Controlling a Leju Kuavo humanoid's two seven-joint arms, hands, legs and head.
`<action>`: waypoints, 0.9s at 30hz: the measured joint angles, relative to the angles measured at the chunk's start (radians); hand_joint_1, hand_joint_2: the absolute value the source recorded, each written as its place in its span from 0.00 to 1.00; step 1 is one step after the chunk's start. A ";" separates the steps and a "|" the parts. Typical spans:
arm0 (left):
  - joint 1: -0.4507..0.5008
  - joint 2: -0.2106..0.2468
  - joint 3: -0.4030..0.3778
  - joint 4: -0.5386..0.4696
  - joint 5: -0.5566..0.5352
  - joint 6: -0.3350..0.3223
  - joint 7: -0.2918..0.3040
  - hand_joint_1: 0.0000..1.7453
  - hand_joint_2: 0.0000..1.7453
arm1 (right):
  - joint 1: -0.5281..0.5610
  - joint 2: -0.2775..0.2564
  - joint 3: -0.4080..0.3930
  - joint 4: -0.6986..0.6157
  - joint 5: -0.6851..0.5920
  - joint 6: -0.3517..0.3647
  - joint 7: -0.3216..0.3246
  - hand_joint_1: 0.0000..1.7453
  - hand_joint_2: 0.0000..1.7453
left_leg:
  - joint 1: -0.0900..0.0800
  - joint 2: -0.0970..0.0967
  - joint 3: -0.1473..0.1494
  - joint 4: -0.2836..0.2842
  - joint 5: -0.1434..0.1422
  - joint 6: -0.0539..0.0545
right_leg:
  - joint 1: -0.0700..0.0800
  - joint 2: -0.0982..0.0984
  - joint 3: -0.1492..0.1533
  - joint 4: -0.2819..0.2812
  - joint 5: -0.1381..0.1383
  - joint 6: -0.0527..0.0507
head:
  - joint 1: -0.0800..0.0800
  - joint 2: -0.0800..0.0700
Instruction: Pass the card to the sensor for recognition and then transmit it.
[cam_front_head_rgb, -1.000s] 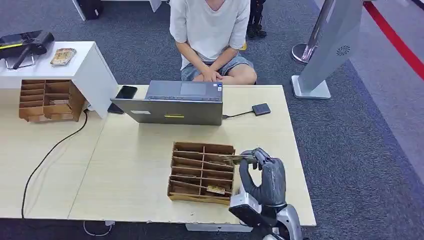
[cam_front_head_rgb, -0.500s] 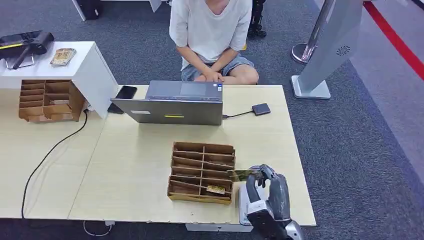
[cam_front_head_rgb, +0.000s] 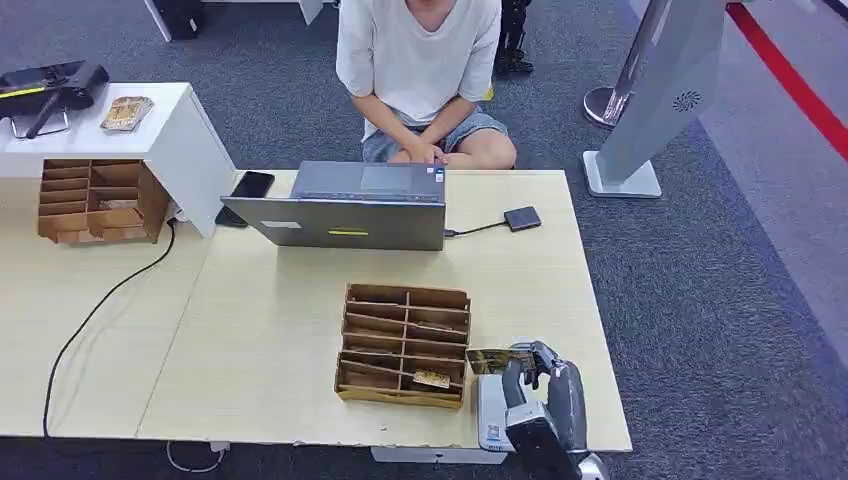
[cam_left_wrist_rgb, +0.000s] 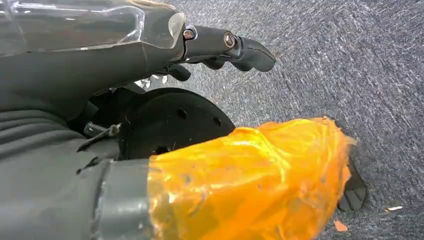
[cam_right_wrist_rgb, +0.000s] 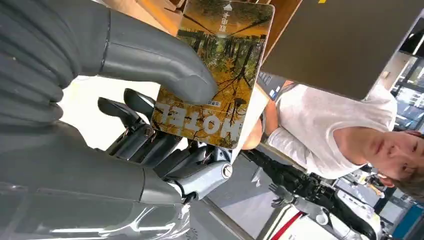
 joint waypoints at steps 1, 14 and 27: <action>0.000 0.000 0.000 0.000 0.000 0.000 0.000 0.00 0.00 | 0.001 0.000 0.000 0.000 0.000 0.000 0.000 1.00 1.00 | 0.000 0.000 0.000 0.000 0.000 0.000 | 0.000 0.000 0.000 0.000 0.000 0.000 | 0.000 0.000; 0.000 0.000 -0.001 0.001 0.034 0.000 -0.019 0.00 0.00 | 0.029 -0.008 -0.011 0.021 -0.048 0.008 0.064 1.00 1.00 | 0.000 0.000 0.000 0.000 0.000 0.000 | 0.000 0.000 0.000 0.000 0.000 0.000 | 0.000 0.000; 0.000 0.000 -0.002 0.002 0.035 0.000 -0.021 0.00 0.00 | 0.039 -0.050 -0.011 0.057 -0.065 0.048 0.148 1.00 1.00 | -0.001 0.000 0.000 0.000 0.000 0.000 | 0.000 0.000 0.000 0.000 0.000 0.000 | 0.000 0.000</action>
